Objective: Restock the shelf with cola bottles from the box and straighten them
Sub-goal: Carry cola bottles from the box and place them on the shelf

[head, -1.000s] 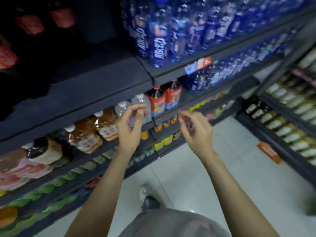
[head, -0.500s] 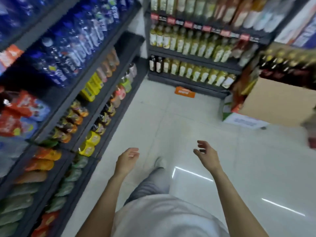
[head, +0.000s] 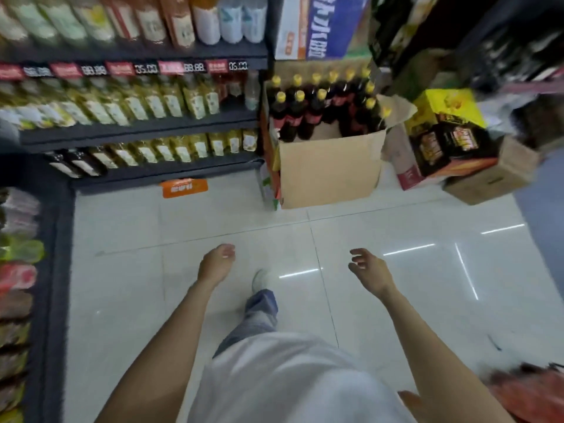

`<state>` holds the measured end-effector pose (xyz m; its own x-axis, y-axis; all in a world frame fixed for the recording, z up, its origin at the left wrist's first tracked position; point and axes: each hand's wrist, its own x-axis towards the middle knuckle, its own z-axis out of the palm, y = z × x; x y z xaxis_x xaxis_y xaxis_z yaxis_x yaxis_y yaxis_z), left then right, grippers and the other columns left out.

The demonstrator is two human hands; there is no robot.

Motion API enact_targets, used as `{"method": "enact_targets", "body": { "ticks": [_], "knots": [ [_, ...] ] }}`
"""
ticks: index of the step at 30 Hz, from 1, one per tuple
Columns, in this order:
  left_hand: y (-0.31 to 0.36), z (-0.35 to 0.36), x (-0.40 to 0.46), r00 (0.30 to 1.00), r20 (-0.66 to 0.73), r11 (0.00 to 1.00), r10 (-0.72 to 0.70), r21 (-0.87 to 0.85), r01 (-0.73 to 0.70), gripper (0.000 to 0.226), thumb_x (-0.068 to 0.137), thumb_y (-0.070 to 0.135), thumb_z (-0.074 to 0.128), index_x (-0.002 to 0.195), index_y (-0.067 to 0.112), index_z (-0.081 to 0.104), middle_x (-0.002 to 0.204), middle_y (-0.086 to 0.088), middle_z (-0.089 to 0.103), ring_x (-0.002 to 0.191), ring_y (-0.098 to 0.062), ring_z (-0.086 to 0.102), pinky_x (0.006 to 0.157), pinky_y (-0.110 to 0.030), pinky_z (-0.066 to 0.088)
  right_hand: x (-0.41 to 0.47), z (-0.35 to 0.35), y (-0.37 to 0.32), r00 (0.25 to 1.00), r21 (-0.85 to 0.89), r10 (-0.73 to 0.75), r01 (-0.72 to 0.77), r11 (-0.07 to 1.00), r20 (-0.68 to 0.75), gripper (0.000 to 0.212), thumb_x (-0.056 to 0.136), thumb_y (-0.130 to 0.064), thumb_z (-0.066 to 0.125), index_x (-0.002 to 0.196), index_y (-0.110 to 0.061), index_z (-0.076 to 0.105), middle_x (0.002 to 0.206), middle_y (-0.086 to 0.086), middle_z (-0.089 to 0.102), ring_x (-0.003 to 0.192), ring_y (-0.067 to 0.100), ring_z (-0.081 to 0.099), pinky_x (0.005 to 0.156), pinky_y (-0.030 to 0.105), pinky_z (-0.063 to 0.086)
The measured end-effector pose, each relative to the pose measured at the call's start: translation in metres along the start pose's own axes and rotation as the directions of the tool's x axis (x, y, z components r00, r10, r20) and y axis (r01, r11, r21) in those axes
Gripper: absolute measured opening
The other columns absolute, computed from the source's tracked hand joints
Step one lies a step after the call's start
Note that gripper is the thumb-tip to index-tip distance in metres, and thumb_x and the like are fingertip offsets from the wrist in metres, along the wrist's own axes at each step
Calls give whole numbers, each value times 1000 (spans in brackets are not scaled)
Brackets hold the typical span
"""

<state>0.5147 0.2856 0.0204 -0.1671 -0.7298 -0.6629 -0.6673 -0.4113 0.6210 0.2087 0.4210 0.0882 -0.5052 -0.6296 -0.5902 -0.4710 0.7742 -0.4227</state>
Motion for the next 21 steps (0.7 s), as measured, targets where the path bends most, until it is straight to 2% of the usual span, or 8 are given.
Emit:
{"method": "enact_targets", "body": {
  "ticks": [5, 8, 11, 16, 18, 21],
  "knots": [
    [129, 20, 82, 988, 29, 984, 149, 95, -151, 27, 95, 21, 53, 119, 14, 63, 118, -3, 65, 106, -20, 59, 81, -22, 40, 89, -67, -26, 996, 47, -3, 7, 999, -92, 32, 89, -12, 58, 121, -12, 59, 111, 8, 66, 100, 24, 62, 86, 30, 46],
    [190, 36, 125, 980, 52, 968, 194, 149, -200, 25, 95, 24, 53, 117, 17, 63, 114, 3, 65, 104, -17, 59, 83, -24, 42, 149, -102, -44, 991, 47, -57, 63, 997, -123, 30, 88, -11, 58, 118, -11, 60, 107, 8, 68, 98, 24, 63, 89, 31, 48],
    [237, 58, 160, 970, 65, 960, 235, 143, -242, 25, 95, 23, 52, 117, 16, 62, 115, -1, 65, 105, -18, 59, 82, -25, 43, 213, -136, -60, 976, 39, -143, 151, 988, -161, 30, 87, -9, 59, 117, -9, 61, 105, 9, 68, 99, 24, 63, 91, 33, 49],
    [314, 113, 228, 966, 42, 963, 254, 78, -257, 23, 96, 19, 51, 116, 18, 61, 113, 0, 66, 101, -20, 61, 82, -32, 47, 337, -189, -68, 922, -40, -265, 265, 964, -283, 51, 82, -15, 69, 130, -11, 50, 120, 8, 61, 109, 25, 55, 89, 39, 48],
    [342, 137, 256, 969, 27, 968, 245, 50, -246, 25, 94, 17, 53, 118, 20, 60, 113, 1, 67, 103, -18, 61, 87, -36, 48, 381, -205, -64, 918, -110, -286, 265, 958, -275, 59, 79, -20, 73, 131, -11, 47, 124, 9, 58, 113, 30, 50, 91, 38, 42],
    [384, 174, 290, 971, 51, 971, 234, 30, -236, 35, 92, 12, 56, 126, 19, 55, 121, 1, 62, 107, -16, 60, 90, -31, 47, 433, -219, -55, 915, -223, -349, 304, 926, -202, 66, 74, -26, 77, 131, -8, 48, 127, 10, 56, 114, 34, 47, 94, 37, 36]
  ]
}}
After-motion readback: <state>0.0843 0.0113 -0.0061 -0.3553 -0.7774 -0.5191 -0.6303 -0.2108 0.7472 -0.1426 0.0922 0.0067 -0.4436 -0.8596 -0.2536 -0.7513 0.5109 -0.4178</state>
